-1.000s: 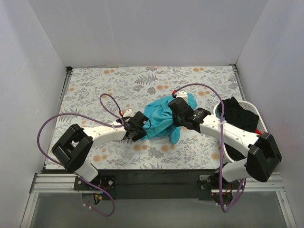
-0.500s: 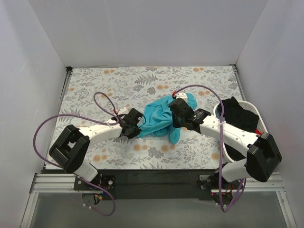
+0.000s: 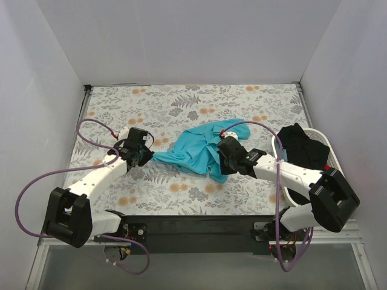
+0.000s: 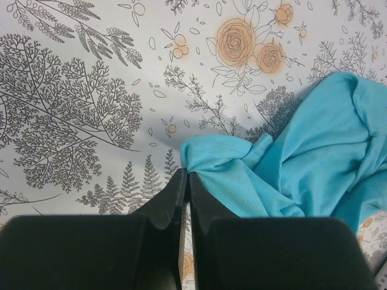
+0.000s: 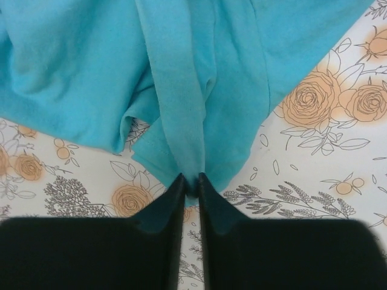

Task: Fold and stack the t-shirts
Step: Flatten the tshirt out

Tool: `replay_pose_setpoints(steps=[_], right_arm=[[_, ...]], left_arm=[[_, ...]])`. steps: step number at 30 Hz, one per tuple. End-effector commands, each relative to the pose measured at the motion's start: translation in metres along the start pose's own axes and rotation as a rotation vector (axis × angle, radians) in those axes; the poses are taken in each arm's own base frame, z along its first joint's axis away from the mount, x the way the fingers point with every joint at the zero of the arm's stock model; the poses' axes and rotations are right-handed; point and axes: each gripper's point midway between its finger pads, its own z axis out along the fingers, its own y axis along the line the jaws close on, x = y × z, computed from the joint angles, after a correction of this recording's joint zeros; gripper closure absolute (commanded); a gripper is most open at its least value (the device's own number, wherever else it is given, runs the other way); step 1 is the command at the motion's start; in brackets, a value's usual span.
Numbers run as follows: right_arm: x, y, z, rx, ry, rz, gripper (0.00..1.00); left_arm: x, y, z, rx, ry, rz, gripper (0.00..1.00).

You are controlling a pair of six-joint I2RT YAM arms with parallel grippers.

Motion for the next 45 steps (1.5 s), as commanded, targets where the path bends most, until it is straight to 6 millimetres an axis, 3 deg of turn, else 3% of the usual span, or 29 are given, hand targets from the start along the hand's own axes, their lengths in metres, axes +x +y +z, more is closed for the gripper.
replay_pose_setpoints(steps=[1,2,4,7,8,9,11,13,14,15,17,18,20,21,22,24,25,29,32,35,37,39,40,41,44,45], right_arm=[[-0.014,0.014,-0.002,-0.068,-0.059,0.041,0.92],[-0.016,0.013,-0.003,-0.063,-0.065,0.042,0.98],[-0.025,0.012,-0.007,-0.059,-0.089,0.044,0.99],[-0.060,0.008,-0.028,-0.055,-0.160,0.060,0.99],[-0.067,0.004,-0.036,-0.041,-0.172,0.062,0.99],[-0.094,0.001,-0.052,-0.037,-0.236,0.082,0.99],[-0.121,-0.004,-0.078,-0.040,-0.316,0.092,0.99],[-0.158,-0.013,-0.118,-0.036,-0.430,0.127,0.99],[-0.171,-0.016,-0.134,-0.038,-0.472,0.139,0.99],[-0.190,-0.022,-0.157,-0.031,-0.540,0.163,0.99],[-0.211,-0.029,-0.197,-0.033,-0.647,0.184,0.99],[-0.227,-0.036,-0.226,-0.021,-0.723,0.211,0.99],[-0.238,-0.043,-0.266,-0.022,-0.819,0.232,0.99],[-0.244,-0.048,-0.284,-0.008,-0.867,0.247,0.99],[-0.250,-0.052,-0.316,-0.021,-0.937,0.268,0.99],[-0.254,-0.059,-0.350,-0.015,-1.014,0.285,0.99],[-0.255,-0.061,-0.381,-0.040,-1.080,0.300,0.99],[-0.252,-0.067,-0.444,-0.085,-1.207,0.318,0.99],[-0.248,-0.070,-0.474,-0.104,-1.269,0.318,0.99],[-0.254,-0.071,-0.481,-0.093,-1.290,0.313,0.99],[-0.266,-0.067,-0.465,-0.064,-1.264,0.291,0.99],[-0.280,-0.064,-0.451,-0.044,-1.258,0.280,0.99],[-0.291,-0.059,-0.431,-0.023,-1.229,0.265,0.99],[-0.299,-0.058,-0.421,0.000,-1.220,0.247,0.99],[-0.337,-0.048,-0.380,0.038,-1.200,0.198,0.99],[-0.357,-0.042,-0.357,0.029,-1.186,0.180,0.99]], left_arm=[[-0.003,0.005,-0.004,0.004,0.000,0.018,1.00],[-0.006,0.003,-0.004,0.011,-0.004,0.014,1.00],[-0.012,0.000,-0.005,0.028,-0.005,0.005,1.00],[-0.033,-0.015,-0.011,0.071,-0.029,-0.005,1.00],[-0.046,-0.028,-0.018,0.099,-0.047,-0.011,1.00],[-0.054,-0.033,-0.021,0.108,-0.060,-0.018,1.00],[-0.077,-0.052,-0.036,0.155,-0.102,-0.024,1.00],[-0.097,-0.062,-0.050,0.183,-0.139,-0.028,1.00],[-0.116,-0.075,-0.066,0.222,-0.184,-0.039,1.00],[-0.129,-0.079,-0.076,0.239,-0.210,-0.051,1.00],[-0.153,-0.085,-0.098,0.270,-0.268,-0.061,1.00],[-0.172,-0.096,-0.121,0.304,-0.314,-0.071,1.00],[-0.190,-0.102,-0.145,0.324,-0.363,-0.082,1.00],[-0.202,-0.104,-0.167,0.338,-0.406,-0.095,1.00],[-0.209,-0.105,-0.180,0.351,-0.432,-0.102,1.00],[-0.216,-0.101,-0.206,0.372,-0.477,-0.118,1.00],[-0.224,-0.102,-0.223,0.391,-0.515,-0.132,1.00],[-0.234,-0.094,-0.274,0.445,-0.599,-0.171,1.00],[-0.239,-0.089,-0.300,0.474,-0.642,-0.195,1.00],[-0.246,-0.092,-0.307,0.490,-0.671,-0.205,1.00],[-0.251,-0.101,-0.302,0.495,-0.670,-0.196,1.00],[-0.256,-0.120,-0.280,0.497,-0.633,-0.172,1.00],[-0.257,-0.128,-0.271,0.501,-0.618,-0.154,1.00],[-0.255,-0.141,-0.245,0.495,-0.561,-0.130,1.00],[-0.265,-0.166,-0.211,0.522,-0.510,-0.108,1.00],[-0.270,-0.180,-0.186,0.526,-0.472,-0.099,1.00]])
